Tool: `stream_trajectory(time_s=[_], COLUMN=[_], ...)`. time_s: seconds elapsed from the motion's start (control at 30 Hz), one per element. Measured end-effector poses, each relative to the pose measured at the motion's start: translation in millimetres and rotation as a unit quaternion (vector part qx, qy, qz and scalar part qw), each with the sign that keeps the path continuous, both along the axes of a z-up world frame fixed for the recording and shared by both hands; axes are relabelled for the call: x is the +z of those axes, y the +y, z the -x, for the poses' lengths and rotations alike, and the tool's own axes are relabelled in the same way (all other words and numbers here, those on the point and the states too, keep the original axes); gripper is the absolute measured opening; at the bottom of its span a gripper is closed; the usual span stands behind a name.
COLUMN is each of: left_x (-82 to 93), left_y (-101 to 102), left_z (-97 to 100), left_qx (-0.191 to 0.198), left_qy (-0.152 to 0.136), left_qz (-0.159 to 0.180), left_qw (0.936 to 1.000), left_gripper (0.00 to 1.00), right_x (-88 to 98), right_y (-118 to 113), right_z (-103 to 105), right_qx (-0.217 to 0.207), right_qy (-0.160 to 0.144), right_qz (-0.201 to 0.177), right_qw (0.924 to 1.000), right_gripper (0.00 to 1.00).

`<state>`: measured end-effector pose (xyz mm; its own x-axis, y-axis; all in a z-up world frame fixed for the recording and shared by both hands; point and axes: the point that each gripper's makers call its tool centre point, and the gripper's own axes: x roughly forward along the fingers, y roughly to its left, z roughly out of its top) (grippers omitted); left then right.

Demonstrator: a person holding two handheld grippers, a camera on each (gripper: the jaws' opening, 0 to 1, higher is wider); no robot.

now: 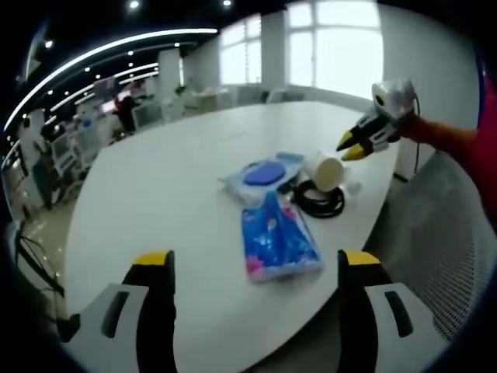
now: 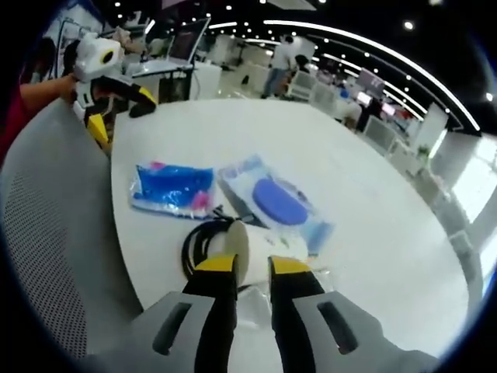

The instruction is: Arrange the tabletop items into an orderly group along one side of the table until the central work area is clear of visible clutter.

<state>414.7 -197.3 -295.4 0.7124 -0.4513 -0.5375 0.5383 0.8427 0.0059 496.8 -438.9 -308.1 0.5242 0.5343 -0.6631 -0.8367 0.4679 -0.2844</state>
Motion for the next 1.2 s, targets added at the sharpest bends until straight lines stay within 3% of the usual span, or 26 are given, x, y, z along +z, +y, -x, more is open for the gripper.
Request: stream_trajectory(time_s=[0.47,1.2], left_x=[-0.3,-2.8], left_y=[0.0,-0.7], left_z=[-0.3,1.0], left_qx=[0.001,-0.005], left_qy=[0.001,0.006], left_qz=[0.001,-0.005], left_qw=[1.0000,1.0000], left_gripper=[0.82,0.82], right_x=[-9.8,-0.3], right_y=[-1.9,-11.2], right_z=[-3.4,-6.9], right_qx=[0.000,-0.018], right_qy=[0.004,-0.011], right_qz=[0.035,0.035], right_qw=[0.9994,0.9992], right_gripper=[0.07,0.01])
